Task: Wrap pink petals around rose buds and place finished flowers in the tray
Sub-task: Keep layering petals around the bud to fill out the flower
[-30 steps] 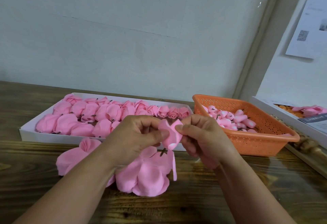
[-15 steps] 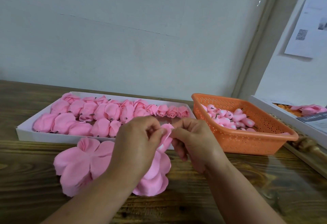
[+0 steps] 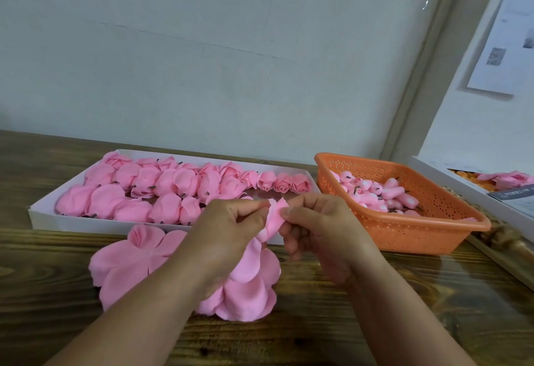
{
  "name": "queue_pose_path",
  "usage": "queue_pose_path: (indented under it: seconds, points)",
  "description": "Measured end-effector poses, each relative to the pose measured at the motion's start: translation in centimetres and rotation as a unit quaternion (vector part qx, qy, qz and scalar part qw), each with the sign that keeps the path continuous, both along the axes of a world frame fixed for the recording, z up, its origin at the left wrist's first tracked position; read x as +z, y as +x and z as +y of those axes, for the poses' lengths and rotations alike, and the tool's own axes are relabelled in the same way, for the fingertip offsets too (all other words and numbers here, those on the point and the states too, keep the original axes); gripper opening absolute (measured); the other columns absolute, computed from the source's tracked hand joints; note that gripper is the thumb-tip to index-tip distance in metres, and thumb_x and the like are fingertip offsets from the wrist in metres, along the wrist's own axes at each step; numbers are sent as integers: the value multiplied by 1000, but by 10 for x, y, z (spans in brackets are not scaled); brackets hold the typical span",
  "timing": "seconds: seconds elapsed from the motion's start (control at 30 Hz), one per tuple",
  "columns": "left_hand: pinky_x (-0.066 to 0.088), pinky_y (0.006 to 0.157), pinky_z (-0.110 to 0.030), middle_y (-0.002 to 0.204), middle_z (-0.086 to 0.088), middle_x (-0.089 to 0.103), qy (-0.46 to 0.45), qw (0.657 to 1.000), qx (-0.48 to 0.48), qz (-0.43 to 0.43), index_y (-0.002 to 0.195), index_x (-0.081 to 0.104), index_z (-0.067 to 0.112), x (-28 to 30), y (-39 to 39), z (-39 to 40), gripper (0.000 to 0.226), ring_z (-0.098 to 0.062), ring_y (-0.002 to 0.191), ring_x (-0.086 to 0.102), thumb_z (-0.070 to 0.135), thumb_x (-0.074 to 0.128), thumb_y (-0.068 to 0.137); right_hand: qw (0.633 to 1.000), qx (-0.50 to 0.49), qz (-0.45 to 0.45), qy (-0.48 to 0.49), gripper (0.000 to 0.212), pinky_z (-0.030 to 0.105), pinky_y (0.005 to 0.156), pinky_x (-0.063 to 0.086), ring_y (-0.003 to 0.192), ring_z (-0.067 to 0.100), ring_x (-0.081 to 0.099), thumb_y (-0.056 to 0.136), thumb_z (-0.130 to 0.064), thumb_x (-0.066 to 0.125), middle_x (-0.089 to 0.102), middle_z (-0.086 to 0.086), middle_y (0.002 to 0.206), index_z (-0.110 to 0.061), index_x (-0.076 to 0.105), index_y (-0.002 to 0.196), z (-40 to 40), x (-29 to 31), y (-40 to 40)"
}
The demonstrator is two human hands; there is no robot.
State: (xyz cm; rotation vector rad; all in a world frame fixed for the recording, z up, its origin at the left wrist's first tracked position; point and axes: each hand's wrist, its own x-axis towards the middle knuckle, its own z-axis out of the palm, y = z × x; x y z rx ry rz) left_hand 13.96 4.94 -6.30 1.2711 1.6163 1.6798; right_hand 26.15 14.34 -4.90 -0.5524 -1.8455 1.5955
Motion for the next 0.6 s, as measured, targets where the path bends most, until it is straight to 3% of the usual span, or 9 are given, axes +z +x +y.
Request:
queue_pose_path:
  seconds: [0.1,0.13,0.23,0.33,0.4,0.5,0.6]
  points:
    - [42,71,0,82,33,68,-6,998,-24,53,95,71,43,2,1,-2,31,19,85,59,16,56,95,1000,12,-20,20,17,21,36,40,37,16,51,88,3,56,59,9,54,-1,61,71,0,1,2]
    - [41,70,2,82,35,67,-9,997,-25,68,97,68,46,1,2,-3,31,21,87,58,17,56,95,999,12,-30,34,16,21,36,40,37,15,50,87,3,57,59,9,54,0,62,73,0,2,2]
    - [45,70,-2,68,27,67,-15,998,-6,62,87,68,41,-2,2,-1,26,10,77,63,20,57,94,996,17,-54,71,17,20,36,39,36,15,49,87,5,55,59,6,51,-2,64,73,-3,0,0]
    - [50,72,-12,80,13,74,-16,999,25,31,81,69,41,-3,1,0,21,3,80,66,24,63,90,996,19,-53,73,22,20,36,39,35,15,47,86,6,53,58,6,50,-3,65,70,-5,-1,-2]
    - [51,66,-14,79,5,75,-23,1000,4,10,76,74,32,-2,-2,0,19,-2,73,67,24,64,89,997,26,-43,59,28,20,36,39,35,15,46,86,6,54,57,6,49,-8,66,64,-6,0,-2]
    - [47,58,-22,61,5,68,-26,997,-27,-63,66,74,26,2,-6,-2,24,-5,56,60,18,66,87,998,32,-32,45,23,19,36,38,34,15,46,85,5,55,57,7,50,-3,63,65,-6,2,-1]
    - [45,52,-20,58,8,66,-23,997,3,-77,59,71,28,3,-9,0,32,-4,54,57,11,67,85,998,38,-32,47,24,19,35,37,34,14,45,86,6,54,57,7,51,-3,61,65,-6,2,0]
